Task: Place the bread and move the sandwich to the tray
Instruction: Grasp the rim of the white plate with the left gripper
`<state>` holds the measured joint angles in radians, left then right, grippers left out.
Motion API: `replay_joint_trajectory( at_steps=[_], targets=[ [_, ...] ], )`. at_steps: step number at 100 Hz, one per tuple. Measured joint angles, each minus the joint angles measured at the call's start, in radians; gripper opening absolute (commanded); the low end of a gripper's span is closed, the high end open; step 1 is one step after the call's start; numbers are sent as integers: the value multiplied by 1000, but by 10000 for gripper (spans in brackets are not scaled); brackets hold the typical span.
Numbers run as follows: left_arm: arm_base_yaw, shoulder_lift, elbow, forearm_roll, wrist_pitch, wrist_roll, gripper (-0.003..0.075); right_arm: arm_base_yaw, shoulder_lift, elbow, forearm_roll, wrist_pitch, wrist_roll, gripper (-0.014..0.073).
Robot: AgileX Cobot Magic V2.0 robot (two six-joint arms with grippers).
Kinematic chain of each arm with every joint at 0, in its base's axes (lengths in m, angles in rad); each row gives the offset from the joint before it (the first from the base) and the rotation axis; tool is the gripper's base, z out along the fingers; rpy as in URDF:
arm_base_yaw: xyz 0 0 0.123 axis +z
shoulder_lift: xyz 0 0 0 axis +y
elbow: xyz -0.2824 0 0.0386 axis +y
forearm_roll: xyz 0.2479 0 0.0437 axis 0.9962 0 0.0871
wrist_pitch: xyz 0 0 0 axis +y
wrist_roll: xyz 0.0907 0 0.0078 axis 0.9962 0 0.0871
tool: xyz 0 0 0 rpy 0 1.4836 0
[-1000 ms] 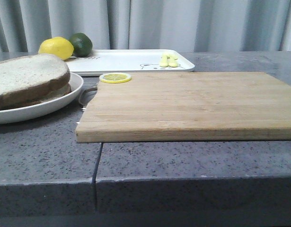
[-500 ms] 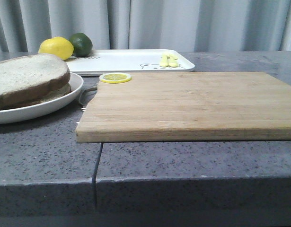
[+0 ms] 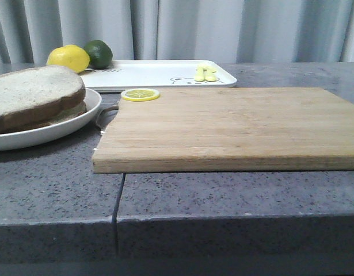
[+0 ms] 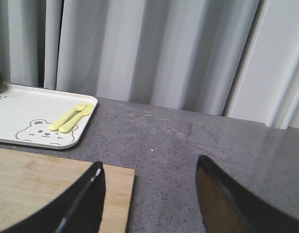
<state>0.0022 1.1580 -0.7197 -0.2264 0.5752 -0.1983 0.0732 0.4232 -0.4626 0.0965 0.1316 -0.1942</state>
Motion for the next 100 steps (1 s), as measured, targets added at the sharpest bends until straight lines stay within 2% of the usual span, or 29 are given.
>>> replay_joint_trajectory(
  at_steps=[78,87,100],
  targets=[
    [0,128,-13,-8,-74,0,445,0,0,0,0,0,0,428],
    [0,130,-13,-8,-74,0,405,0,0,0,0,0,0,428],
    [0,130,-13,-18,-74,0,290,0,0,0,0,0,0,428]
  ],
)
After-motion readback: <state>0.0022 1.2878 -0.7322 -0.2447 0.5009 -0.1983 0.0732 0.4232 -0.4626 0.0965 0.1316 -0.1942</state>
